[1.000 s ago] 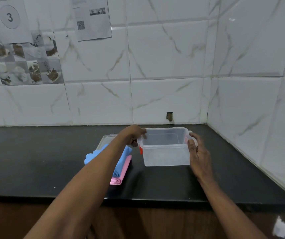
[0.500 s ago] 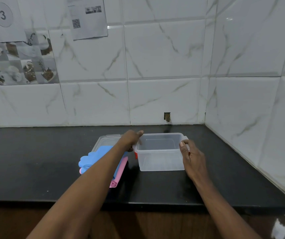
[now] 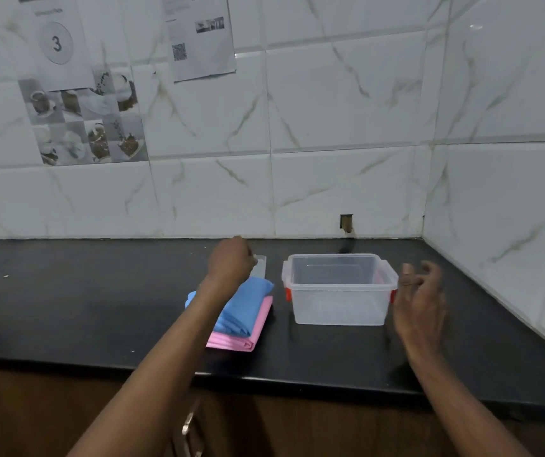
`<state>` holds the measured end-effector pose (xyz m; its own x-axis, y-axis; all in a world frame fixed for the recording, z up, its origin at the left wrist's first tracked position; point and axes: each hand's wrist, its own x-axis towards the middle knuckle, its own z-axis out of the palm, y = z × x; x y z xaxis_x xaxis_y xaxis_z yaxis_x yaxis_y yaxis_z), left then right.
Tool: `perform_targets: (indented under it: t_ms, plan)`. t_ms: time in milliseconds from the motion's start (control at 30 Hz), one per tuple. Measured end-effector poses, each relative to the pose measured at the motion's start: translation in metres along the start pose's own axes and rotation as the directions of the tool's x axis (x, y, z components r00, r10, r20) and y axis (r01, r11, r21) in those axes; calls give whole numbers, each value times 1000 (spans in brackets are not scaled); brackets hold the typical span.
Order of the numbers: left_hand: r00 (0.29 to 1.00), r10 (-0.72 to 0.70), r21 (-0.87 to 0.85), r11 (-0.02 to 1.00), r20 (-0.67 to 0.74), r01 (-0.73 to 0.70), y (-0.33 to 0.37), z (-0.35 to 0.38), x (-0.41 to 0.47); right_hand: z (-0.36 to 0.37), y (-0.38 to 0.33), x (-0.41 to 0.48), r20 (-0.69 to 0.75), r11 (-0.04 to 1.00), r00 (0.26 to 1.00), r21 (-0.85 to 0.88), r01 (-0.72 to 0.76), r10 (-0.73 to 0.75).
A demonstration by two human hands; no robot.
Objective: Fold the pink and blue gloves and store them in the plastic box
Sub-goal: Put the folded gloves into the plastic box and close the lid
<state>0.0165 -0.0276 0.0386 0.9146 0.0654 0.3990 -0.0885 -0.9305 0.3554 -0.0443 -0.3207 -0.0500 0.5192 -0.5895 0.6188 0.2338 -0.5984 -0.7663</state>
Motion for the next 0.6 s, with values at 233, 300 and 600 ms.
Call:
perform_targets:
  t_ms: [233,300,600]
  plan:
    - [999,-7,-167,986,40,14,-59,22,-40,-5,-41,-40,-72,899,916,177,401,-394]
    - [999,-34,-274,961,8,35,-67,28,-42,4,-61,-68,107,874,890,275,402,-443]
    - [993,-86,-404,914,-77,47,-78,37,-55,108,-155,-107,694,975,700,-16,-220,169]
